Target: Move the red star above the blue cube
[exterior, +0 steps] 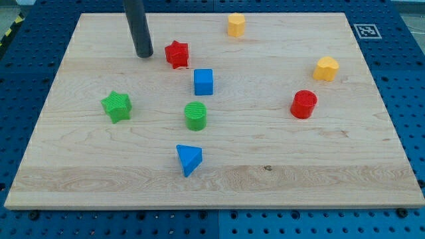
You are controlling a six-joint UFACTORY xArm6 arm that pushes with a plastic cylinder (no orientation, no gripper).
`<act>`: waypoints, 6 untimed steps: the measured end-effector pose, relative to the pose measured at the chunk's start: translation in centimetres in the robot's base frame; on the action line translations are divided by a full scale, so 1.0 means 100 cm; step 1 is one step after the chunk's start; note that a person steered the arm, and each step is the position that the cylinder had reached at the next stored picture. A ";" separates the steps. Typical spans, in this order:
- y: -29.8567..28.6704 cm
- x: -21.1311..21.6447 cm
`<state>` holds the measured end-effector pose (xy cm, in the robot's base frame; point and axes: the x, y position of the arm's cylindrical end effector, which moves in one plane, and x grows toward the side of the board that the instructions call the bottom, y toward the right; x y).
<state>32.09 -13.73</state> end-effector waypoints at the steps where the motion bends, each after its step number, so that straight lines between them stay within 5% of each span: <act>1: 0.014 0.000; 6: 0.061 0.022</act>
